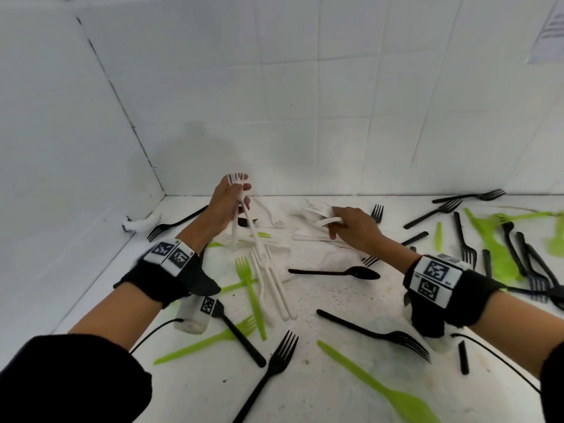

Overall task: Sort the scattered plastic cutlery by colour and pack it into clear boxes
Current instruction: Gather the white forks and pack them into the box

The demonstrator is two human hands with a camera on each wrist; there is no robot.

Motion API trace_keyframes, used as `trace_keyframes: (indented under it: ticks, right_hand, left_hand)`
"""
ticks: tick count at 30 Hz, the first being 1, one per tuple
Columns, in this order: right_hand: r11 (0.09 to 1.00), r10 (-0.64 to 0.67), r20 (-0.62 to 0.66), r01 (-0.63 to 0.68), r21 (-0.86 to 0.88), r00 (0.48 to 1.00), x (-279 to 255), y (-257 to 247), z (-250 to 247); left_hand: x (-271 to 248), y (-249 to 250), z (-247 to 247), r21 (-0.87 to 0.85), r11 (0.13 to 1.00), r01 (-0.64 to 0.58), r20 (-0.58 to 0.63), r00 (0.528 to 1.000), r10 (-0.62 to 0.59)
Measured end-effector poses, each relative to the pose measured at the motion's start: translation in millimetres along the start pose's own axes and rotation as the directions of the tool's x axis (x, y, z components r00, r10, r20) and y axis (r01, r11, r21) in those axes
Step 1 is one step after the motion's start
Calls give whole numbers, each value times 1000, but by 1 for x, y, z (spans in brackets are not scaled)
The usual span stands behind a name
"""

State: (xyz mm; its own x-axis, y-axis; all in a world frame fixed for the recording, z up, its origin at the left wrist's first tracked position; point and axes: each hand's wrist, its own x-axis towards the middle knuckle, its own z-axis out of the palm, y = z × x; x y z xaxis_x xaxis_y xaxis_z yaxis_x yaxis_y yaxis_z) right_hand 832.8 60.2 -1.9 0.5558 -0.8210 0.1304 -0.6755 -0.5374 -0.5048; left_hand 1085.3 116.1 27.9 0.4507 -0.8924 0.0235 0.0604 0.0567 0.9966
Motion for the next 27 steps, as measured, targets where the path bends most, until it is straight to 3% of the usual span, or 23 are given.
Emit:
trace_keyframes:
  ticks: [2, 5, 9, 11, 14, 17, 20, 24, 27]
  right_hand:
    - [985, 17, -68, -5, 170, 998, 3, 1, -11]
    - [862, 106, -136, -22, 507, 985, 6, 1, -27]
    - [812, 191, -250, -9, 584, 949, 8, 0, -39]
    - [787, 238, -301, -1, 617, 924, 7, 8, -45]
    - [772, 302, -308, -41, 634, 902, 7, 20, -51]
    - [802, 327, -310, -88, 591, 893, 9, 32, -53]
    - [814, 349, -284, -139, 564, 893, 13, 41, -51]
    - [820, 300, -187, -152, 552, 936, 20, 45, -46]
    - [882, 257, -108, -187, 434, 960, 34, 49, -37]
  left_hand:
    - [2, -9, 13, 253, 967, -16, 68, 998, -1]
    - [0, -27, 36, 512, 857, -53, 183, 982, -49]
    - [-3, -47, 65, 723, 600, -343, 414, 910, 21]
    - [0, -56, 89, 669, 560, -489, 571, 820, 33]
    - [2, -65, 123, 664, 495, -560, 668, 742, -57]
    - [0, -69, 149, 702, 376, -605, 684, 720, -120]
    - [-5, -69, 157, 712, 167, -682, 702, 692, -167]
    - [-9, -63, 146, 677, 128, -724, 736, 664, -136]
    - [-11, -50, 128, 684, 124, -719, 728, 684, -53]
